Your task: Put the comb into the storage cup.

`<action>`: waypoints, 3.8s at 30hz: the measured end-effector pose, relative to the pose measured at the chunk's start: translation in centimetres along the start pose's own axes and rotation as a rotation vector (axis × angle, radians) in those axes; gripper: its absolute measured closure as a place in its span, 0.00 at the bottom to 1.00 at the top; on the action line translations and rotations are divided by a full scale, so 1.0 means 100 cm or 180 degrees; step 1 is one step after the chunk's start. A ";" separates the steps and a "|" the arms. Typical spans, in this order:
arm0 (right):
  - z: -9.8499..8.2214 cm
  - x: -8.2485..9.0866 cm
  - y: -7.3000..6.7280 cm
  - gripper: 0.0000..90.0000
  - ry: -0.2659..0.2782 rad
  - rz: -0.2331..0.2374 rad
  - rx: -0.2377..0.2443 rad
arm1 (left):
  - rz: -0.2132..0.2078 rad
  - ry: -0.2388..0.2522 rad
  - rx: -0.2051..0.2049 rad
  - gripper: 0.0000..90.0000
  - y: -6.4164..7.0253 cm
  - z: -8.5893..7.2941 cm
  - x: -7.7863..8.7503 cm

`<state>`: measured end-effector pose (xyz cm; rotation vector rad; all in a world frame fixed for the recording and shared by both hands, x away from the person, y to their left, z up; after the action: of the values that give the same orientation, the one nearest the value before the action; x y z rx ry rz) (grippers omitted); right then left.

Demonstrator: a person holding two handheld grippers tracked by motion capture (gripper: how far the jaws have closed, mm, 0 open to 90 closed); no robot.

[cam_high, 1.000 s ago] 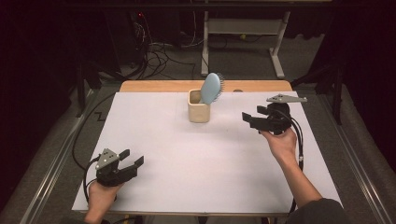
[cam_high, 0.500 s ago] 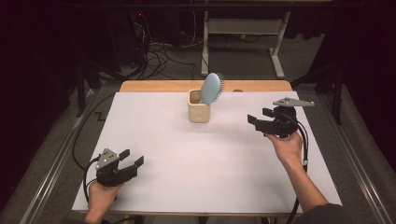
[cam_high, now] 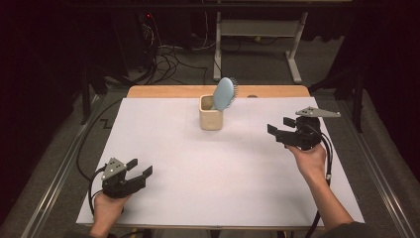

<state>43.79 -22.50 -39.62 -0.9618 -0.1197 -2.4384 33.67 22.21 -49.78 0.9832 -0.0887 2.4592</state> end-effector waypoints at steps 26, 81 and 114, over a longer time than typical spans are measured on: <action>-0.018 0.017 0.015 0.34 0.0079 -0.0044 -0.0067 | 0.0001 0.0005 0.0005 0.39 0.000 0.000 0.000; -0.059 0.044 0.035 0.32 0.0282 -0.0058 -0.0263 | -0.0008 -0.0003 0.0015 0.39 0.001 0.000 -0.001; -0.076 0.046 0.012 0.28 0.0346 0.0056 -0.0113 | -0.0002 0.0019 0.0004 0.39 0.002 0.001 0.000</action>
<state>36.88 -27.47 -42.39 -0.8395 -0.0299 -2.4781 33.63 22.07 -49.68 0.9761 -0.0846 2.4618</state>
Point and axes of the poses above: each handheld gripper's, and its own axes: x roughly backward along the jaws, z roughly out of its top, y roughly to its right, the point moved 7 cm from there along -x, roughly forward along the jaws, and after that the axes turned 11 degrees about -y, right-handed, at the moved point
